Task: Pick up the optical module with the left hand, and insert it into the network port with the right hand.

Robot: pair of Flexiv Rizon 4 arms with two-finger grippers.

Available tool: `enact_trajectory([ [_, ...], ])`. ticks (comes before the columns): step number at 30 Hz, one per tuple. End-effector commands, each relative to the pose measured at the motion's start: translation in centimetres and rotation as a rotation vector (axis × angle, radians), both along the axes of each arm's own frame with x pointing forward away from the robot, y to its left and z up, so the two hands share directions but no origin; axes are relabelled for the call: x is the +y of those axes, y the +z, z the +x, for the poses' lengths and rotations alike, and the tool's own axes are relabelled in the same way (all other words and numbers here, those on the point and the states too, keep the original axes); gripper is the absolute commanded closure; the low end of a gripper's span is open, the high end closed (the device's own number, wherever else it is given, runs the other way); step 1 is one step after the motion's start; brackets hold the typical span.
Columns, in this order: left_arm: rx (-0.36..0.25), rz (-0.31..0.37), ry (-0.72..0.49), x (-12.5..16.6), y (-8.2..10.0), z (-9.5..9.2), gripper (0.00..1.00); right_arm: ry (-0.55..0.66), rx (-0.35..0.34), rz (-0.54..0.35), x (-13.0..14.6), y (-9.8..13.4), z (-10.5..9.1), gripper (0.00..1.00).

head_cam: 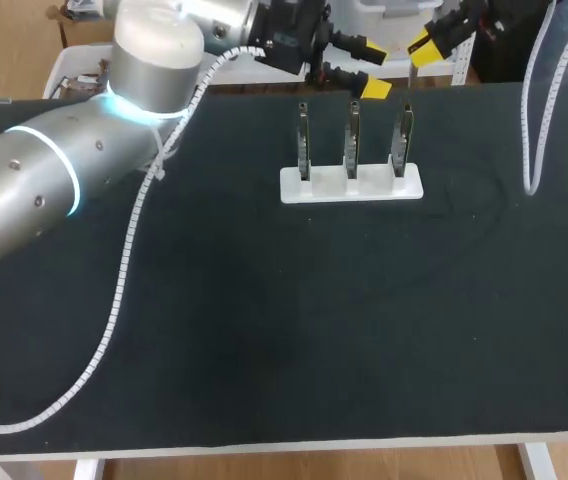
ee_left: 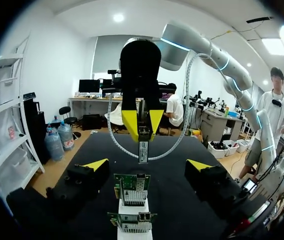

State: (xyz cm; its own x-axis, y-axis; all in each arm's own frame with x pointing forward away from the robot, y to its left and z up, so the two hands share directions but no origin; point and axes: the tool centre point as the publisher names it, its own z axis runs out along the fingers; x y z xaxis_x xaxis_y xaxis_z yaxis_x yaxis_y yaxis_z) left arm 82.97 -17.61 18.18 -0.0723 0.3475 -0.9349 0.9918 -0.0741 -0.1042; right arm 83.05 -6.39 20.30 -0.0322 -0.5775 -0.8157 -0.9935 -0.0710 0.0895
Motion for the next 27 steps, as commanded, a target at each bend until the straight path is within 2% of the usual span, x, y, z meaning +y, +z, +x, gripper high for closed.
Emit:
enact_trajectory([
  [1,0.005,0.041,-0.019,0.0,0.5,0.5,0.0,0.348,0.249,0.013,-0.1,0.1,0.8,1.0],
  [20,-0.022,0.24,-0.007,0.7,-0.2,0.4,0.0,0.352,0.251,0.014,-0.2,0.0,0.7,1.0],
  [27,-0.01,0.265,-0.002,0.9,-0.5,0.6,0.0,0.354,0.252,0.011,-0.2,0.1,0.7,1.0],
])
